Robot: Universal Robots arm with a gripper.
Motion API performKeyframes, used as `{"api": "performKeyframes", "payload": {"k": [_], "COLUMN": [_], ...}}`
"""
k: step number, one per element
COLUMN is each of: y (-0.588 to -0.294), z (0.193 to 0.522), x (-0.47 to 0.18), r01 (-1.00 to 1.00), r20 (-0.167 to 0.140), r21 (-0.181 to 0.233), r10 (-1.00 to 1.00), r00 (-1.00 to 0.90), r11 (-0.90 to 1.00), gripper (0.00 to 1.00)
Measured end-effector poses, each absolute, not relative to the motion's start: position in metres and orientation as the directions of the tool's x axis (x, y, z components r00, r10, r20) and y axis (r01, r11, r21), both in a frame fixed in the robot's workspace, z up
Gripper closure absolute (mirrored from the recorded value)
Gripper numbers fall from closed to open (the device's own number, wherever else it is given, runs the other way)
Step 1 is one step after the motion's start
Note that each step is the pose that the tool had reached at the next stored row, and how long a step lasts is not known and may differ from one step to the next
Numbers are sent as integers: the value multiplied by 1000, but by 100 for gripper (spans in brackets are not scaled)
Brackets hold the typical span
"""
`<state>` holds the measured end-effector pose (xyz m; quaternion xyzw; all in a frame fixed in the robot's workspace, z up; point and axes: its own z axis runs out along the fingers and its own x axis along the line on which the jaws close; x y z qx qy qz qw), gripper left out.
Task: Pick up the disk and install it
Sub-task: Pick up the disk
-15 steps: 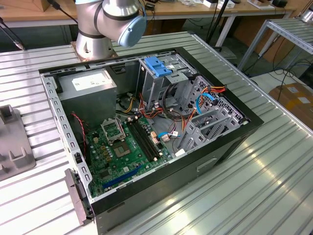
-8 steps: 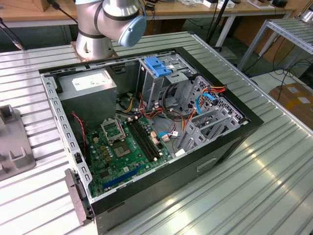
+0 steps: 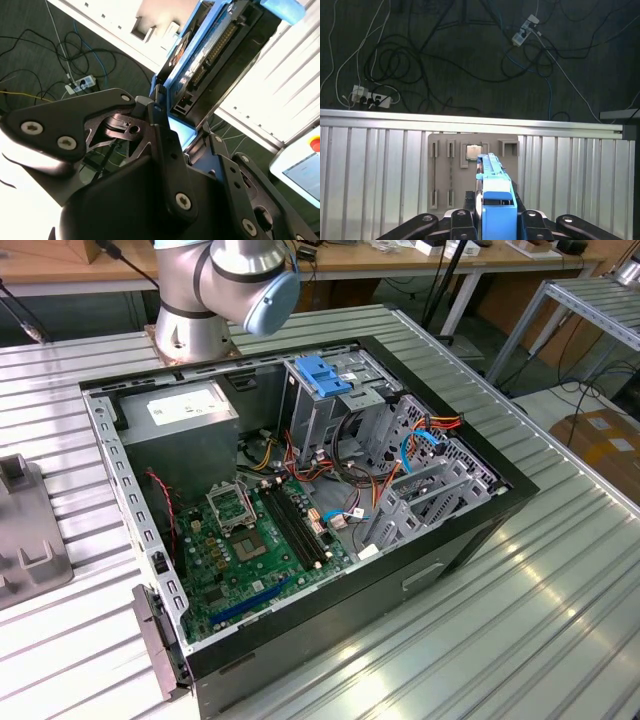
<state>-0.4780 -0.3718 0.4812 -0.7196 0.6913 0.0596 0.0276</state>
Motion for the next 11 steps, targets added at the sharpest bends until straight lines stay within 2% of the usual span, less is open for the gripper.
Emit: {"api": "performKeyframes", "payload": {"k": [11], "y": [-386], "z": [481], "x": [-478], "r01": [-998], "r20": [-124], "r21": [43], "r10": [-992], "r00": [37], "r11": [-43], "gripper": [63]}}
